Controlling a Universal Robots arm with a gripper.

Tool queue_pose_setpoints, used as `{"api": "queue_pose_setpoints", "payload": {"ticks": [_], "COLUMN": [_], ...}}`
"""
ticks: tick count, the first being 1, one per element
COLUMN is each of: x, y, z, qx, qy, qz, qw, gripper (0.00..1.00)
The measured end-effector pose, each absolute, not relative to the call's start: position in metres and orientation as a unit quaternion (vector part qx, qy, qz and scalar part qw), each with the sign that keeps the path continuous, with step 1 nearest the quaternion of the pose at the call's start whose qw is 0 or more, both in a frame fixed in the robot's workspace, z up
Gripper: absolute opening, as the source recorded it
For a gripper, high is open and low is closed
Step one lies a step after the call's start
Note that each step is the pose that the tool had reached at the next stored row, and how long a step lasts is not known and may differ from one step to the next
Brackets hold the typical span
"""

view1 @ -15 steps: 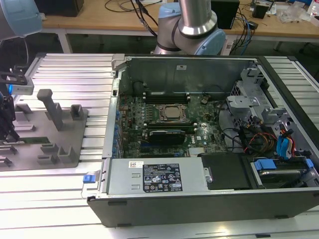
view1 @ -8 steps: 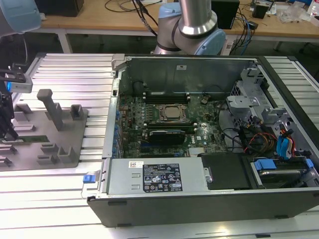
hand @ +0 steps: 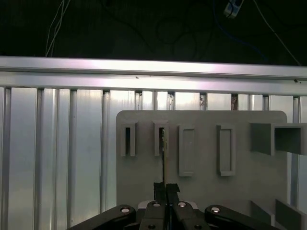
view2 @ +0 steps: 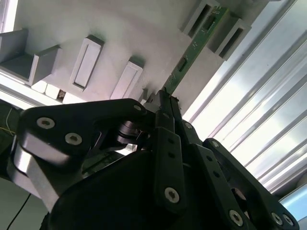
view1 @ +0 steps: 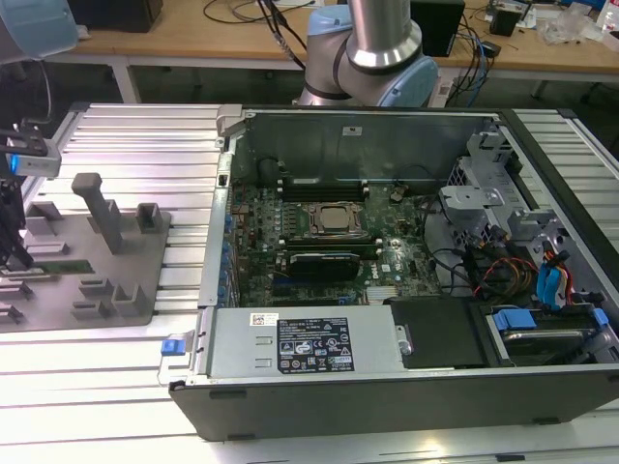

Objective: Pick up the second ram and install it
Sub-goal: 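Pick up the second ram and move it above second insertion slot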

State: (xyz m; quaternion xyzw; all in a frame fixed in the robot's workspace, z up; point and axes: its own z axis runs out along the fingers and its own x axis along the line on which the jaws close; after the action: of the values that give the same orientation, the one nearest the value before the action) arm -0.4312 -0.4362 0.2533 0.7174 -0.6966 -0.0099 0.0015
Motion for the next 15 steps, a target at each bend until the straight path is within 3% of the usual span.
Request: {"api": "queue_pose_setpoints", "payload": {"ticks": [15], "x": [-0.431], "y": [-0.436], "z": [0.264], "qx": [0.717], "qy": [-0.697], "qz": [-0.012], "qw": [0.000], "gripper": [0.09]}}
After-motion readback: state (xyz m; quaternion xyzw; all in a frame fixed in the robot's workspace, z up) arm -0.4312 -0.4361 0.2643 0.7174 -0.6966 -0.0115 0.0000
